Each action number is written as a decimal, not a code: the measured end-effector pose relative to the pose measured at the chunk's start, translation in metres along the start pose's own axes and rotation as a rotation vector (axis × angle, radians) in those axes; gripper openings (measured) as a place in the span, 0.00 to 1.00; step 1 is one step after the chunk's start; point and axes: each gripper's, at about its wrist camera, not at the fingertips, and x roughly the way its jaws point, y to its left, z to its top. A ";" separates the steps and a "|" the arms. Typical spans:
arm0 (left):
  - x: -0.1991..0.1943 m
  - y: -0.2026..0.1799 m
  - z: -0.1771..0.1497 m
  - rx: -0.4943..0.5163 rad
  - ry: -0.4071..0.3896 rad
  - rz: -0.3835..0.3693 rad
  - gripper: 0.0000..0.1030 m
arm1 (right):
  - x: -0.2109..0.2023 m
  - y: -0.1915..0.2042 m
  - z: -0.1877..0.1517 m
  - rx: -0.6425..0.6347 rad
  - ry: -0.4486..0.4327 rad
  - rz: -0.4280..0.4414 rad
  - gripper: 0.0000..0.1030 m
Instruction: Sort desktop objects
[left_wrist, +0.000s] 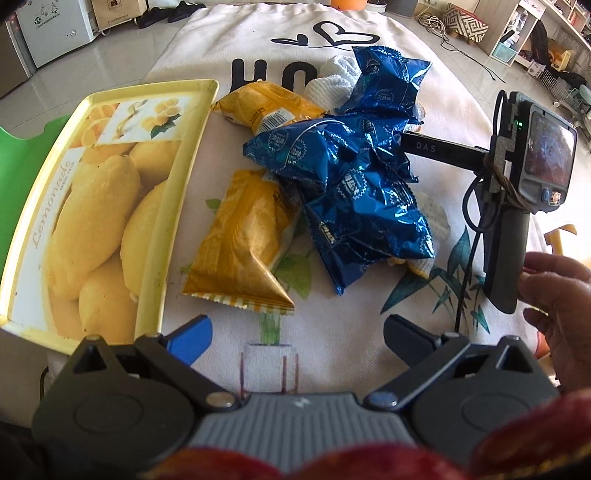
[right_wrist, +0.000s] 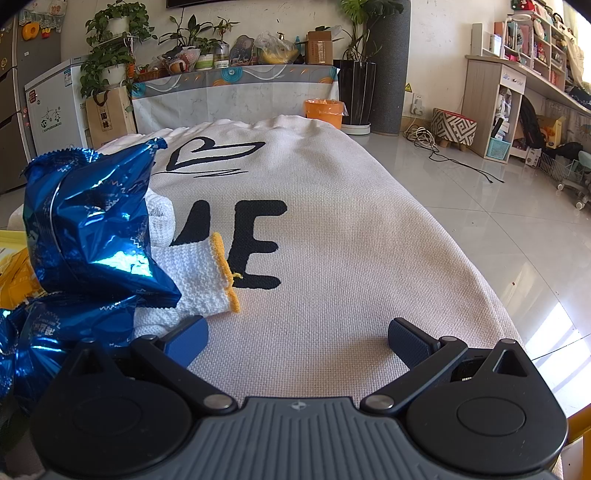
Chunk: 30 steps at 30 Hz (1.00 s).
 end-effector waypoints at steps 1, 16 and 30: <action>0.001 -0.001 0.000 -0.001 0.005 0.007 0.99 | 0.000 0.000 0.000 0.000 0.000 0.000 1.00; -0.001 -0.021 -0.003 0.018 0.053 0.061 0.99 | -0.002 0.000 -0.001 0.004 0.001 -0.002 1.00; -0.023 -0.030 -0.006 0.012 0.010 0.061 0.99 | -0.047 -0.022 0.001 0.097 0.224 -0.074 1.00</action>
